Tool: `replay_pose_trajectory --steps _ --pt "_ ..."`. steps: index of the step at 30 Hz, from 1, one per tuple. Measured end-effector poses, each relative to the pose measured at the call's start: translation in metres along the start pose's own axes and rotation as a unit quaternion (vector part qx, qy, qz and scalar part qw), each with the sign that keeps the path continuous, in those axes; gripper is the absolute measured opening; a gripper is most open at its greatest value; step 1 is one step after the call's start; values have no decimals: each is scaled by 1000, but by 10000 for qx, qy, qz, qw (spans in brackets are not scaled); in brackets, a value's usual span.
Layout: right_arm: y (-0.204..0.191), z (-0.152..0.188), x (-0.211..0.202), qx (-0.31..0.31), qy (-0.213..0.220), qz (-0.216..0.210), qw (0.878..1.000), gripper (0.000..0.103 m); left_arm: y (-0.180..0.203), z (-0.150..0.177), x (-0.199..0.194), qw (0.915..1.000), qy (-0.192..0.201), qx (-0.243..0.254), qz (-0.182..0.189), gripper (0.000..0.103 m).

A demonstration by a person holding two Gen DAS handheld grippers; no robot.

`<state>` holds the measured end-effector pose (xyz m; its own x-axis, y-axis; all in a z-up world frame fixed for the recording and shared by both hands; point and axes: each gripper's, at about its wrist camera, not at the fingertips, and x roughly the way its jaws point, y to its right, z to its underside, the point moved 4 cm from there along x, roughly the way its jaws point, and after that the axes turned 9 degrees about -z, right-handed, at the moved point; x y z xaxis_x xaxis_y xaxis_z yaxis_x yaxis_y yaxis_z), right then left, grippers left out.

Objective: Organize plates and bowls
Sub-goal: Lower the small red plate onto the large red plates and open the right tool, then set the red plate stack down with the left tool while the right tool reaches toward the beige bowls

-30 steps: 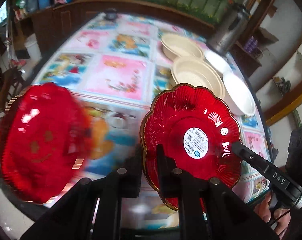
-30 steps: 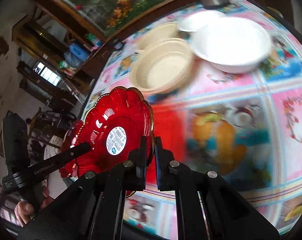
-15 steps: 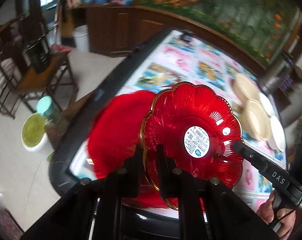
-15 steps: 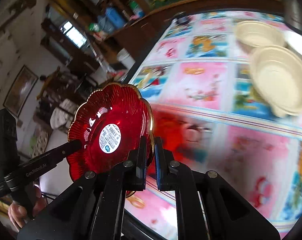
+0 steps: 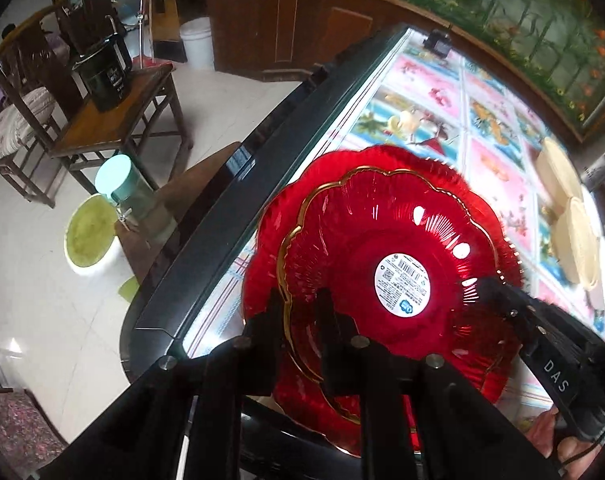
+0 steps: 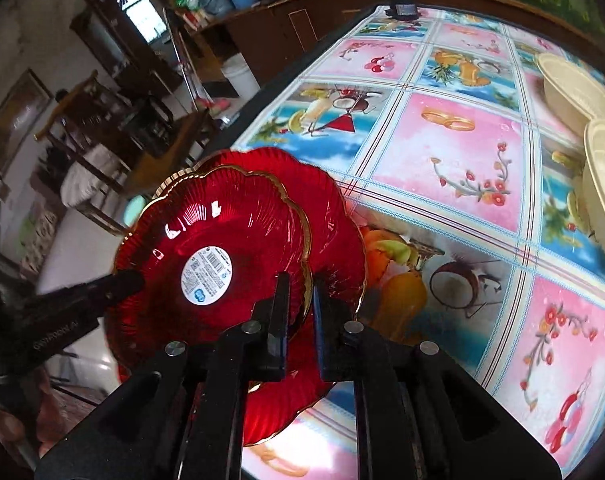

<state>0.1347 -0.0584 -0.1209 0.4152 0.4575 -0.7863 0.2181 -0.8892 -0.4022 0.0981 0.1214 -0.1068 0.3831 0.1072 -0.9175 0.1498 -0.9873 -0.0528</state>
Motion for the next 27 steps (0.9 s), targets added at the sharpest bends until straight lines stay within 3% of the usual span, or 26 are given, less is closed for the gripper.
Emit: replay_pose_trajectory --steps 6,10,13,16,18,19,22,27 --pt "-10 0 4 -530 -73 567 9970 12 -1 -3 -5 9984 231 198 -471 15" --pt "-16 2 2 -891 -81 844 9924 12 -5 -3 -8 9982 280 175 -499 16" --pt "-17 -1 -14 -1016 253 879 9906 12 -8 -3 -17 9977 399 85 -533 16" --pt "-6 -3 -49 -820 937 441 9912 16 -9 -2 -37 9952 786 -55 -583 17" --pt "8 0 -69 -581 1284 90 9900 26 0 2 -53 9929 1079 -15 -507 23" --pt "16 4 -76 -466 1405 11 9890 33 9 5 -60 9919 1187 81 -455 32" --pt "43 18 -94 -123 1661 -82 9860 34 45 20 -75 9891 1382 494 -118 61" --pt "78 52 -113 -178 1883 101 9819 34 131 57 -94 9698 1678 1743 296 66"
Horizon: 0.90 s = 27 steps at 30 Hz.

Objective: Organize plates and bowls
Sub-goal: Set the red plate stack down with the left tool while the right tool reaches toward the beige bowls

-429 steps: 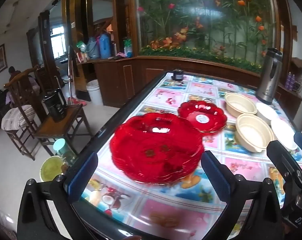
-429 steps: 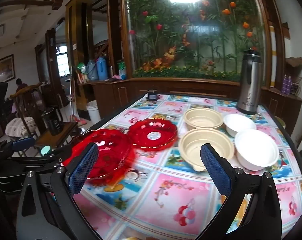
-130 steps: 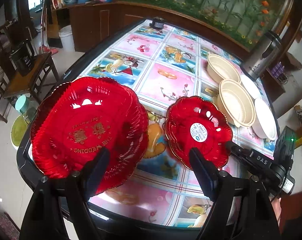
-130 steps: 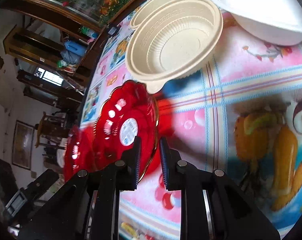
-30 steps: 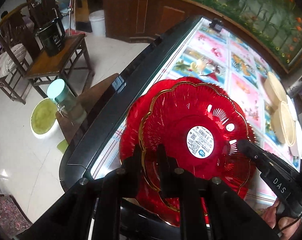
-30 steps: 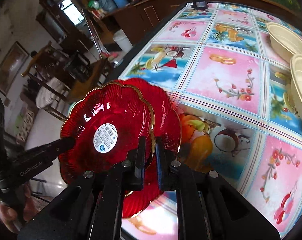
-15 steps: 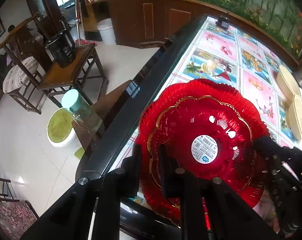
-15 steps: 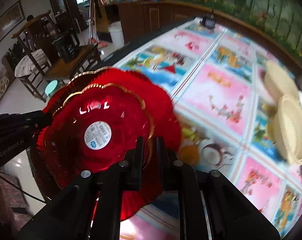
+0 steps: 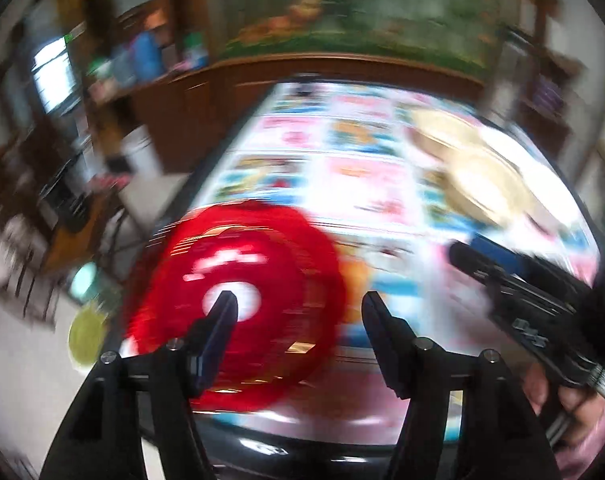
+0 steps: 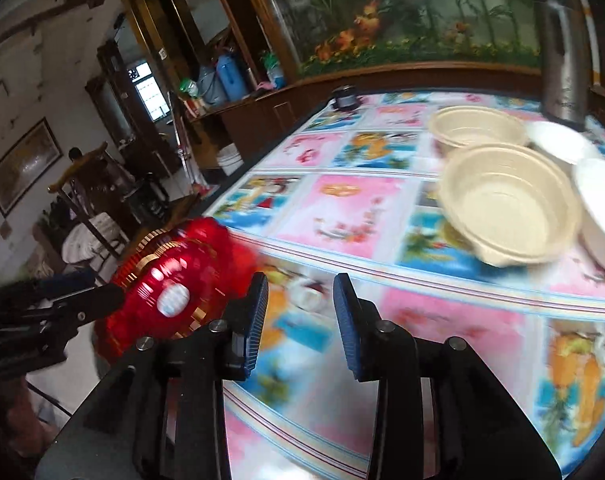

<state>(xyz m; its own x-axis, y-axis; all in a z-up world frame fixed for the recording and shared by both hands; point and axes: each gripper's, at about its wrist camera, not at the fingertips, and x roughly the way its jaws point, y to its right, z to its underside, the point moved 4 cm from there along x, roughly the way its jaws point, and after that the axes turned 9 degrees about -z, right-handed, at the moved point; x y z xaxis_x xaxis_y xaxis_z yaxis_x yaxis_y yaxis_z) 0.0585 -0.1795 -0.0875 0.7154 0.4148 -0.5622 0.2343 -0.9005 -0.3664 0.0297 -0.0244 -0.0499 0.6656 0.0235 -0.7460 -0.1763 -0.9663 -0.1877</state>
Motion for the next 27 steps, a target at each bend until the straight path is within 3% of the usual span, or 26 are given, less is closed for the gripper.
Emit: replay_pose_trajectory --steps 6,16,27 --pt "43 20 -40 159 172 278 9993 34 61 9 5 9972 -140 679 286 67" --pt "105 23 -98 797 704 330 9938 34 88 -2 26 9970 -495 511 291 67" --pt "128 25 -103 1097 655 223 9916 34 107 -16 44 9956 -720 507 315 67"
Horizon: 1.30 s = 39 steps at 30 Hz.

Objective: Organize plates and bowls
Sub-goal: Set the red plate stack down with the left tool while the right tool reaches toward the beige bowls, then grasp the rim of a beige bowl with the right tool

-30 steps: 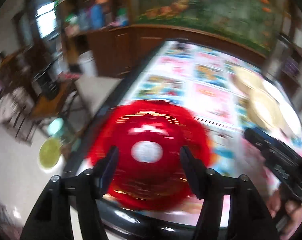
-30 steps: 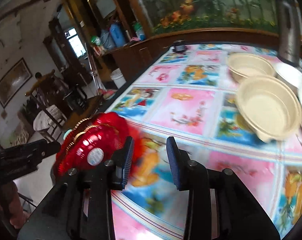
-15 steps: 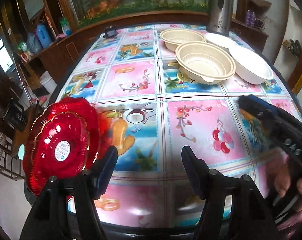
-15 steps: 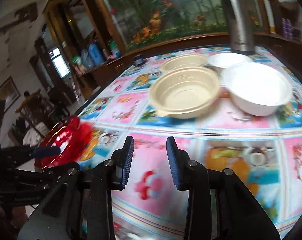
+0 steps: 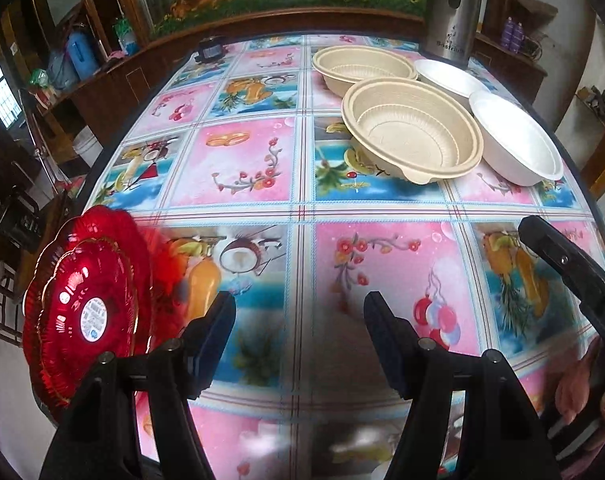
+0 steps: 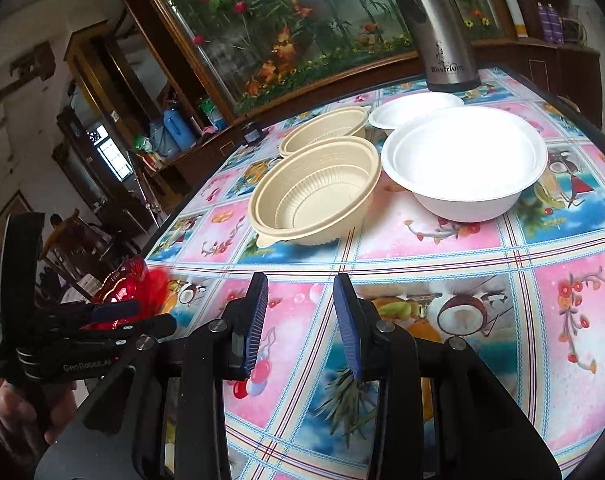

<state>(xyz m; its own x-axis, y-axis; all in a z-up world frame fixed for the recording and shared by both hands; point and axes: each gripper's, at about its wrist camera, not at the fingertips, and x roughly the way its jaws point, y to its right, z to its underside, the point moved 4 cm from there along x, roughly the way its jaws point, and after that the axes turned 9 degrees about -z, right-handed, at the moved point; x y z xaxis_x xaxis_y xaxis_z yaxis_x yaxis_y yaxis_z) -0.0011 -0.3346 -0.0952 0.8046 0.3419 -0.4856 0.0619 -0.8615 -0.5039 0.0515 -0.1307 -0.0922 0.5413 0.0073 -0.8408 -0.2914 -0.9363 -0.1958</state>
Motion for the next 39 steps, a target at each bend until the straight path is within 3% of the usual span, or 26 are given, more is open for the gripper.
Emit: replay_pose_trajectory --steps 11,14,25,39 --pt "12 -11 5 265 -17 14 9996 34 -1 -26 9 9999 -38 -155 5 67" --pt "14 -19 10 364 -51 74 9993 34 -5 -45 14 9995 -7 -283 -150 67" --pt "35 -48 43 1281 -194 89 9915 34 -15 -112 36 9931 -58 -1168 -111 67" --pt "61 -64 62 1730 -216 335 9841 34 6 -133 75 9928 -452 -1106 -47 67"
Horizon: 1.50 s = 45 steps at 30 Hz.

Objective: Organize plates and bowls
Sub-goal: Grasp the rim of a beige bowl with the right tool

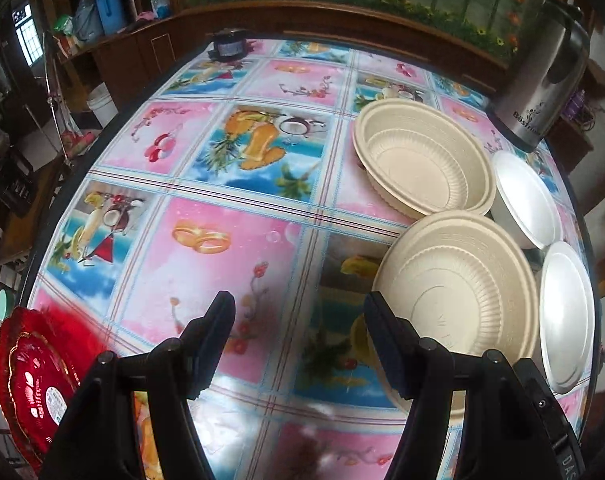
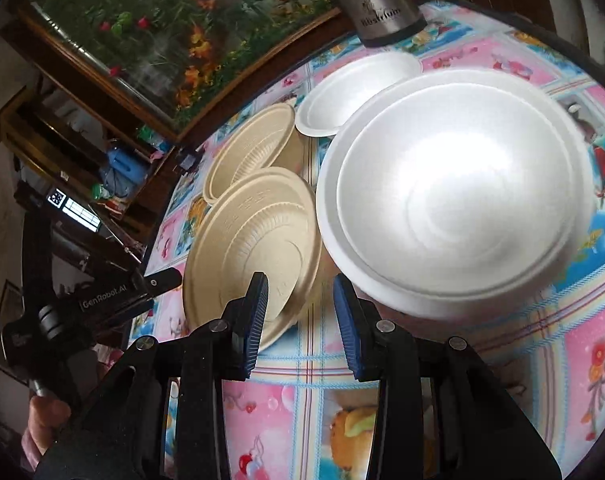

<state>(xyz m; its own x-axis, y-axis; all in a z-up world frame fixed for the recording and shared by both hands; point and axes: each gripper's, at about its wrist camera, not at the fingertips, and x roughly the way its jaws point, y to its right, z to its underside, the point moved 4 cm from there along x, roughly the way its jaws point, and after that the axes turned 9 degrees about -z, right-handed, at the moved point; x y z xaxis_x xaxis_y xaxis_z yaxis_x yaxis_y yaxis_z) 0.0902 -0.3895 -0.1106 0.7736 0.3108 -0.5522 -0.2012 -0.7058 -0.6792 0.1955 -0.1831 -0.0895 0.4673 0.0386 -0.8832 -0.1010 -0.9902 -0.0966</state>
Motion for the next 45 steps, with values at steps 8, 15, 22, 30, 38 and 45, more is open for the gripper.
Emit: replay_pose_trajectory --steps 8,15,22,30,38,45 --pt "6 -1 7 182 -31 -81 9998 34 0 -4 7 10000 -56 -32 28 67" --pt "10 -1 8 259 50 -59 9996 34 7 -6 16 9999 -149 16 36 67" --pt "10 -3 9 197 89 -53 9998 34 3 -9 15 9976 -310 -230 566 67" --pt "11 -3 10 207 97 -72 9997 34 3 -14 1 9936 -235 -405 1029 74" --pt "12 -3 11 188 78 -17 9998 34 30 -2 23 9932 -498 -157 1040 74" --pt "15 -4 12 218 77 -52 9997 27 27 2 25 9924 -432 -257 1122 42"
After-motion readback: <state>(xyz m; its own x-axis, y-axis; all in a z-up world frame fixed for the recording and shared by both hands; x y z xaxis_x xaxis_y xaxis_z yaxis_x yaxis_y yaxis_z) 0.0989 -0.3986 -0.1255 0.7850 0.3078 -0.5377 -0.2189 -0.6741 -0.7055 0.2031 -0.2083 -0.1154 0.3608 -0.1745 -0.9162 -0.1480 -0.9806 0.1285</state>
